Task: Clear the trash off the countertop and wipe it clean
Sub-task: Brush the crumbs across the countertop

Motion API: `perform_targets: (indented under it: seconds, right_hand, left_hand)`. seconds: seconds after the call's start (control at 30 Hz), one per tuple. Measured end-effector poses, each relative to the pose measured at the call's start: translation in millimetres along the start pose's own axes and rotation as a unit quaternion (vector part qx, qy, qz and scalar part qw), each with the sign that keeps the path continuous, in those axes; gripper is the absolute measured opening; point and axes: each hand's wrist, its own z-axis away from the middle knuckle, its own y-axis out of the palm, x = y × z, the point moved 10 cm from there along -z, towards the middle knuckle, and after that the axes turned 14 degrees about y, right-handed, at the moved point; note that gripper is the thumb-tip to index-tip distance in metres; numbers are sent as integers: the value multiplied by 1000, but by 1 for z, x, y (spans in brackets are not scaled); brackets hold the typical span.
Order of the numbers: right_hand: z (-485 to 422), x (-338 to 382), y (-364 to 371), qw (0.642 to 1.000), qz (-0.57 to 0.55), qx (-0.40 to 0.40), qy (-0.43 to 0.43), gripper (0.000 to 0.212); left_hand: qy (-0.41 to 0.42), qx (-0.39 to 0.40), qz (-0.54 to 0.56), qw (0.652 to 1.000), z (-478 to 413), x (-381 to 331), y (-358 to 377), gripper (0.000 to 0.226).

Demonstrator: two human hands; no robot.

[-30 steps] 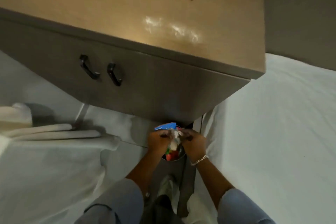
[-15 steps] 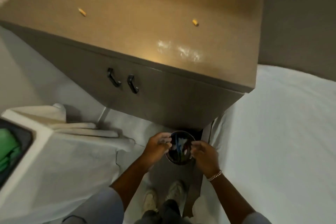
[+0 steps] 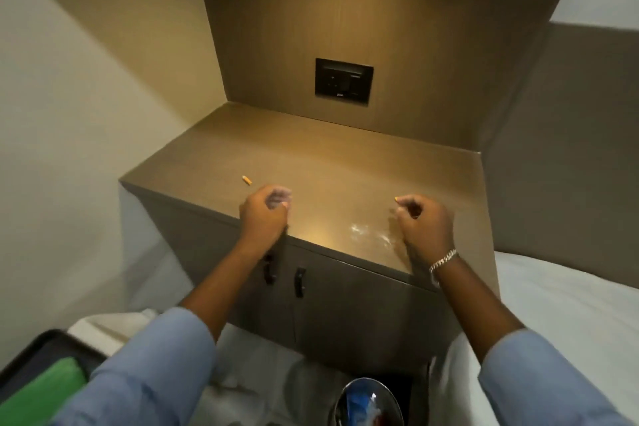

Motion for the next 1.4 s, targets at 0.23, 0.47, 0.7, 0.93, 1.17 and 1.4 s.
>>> perform_targets:
  seconds: [0.23,0.47,0.7,0.93,1.17,1.4]
  right_hand:
    - [-62,5,60,948,316,35,21,14]
    - [-44,26,69,931,363,42,0,15]
    - [56,-1,7,995,-74,53,49,22]
    - [157,-199,64,950,-15,204,235,13]
    - [203,-348,127,899,31,220,378,22]
    - [248,-368,109,866,86,224,440,18]
  left_hand:
    - [45,130,-324,936,-103,76,-34,53]
    - [140,171,-345,912,-118,69,-28,10]
    - [147,132,-44,979,8,-6,21,4]
    - [-148,265,13,953,224,84,148,6]
    - [-337,273,-38,900,318,171,204,23]
    - [-331,223,-44,916,318,190,80,21]
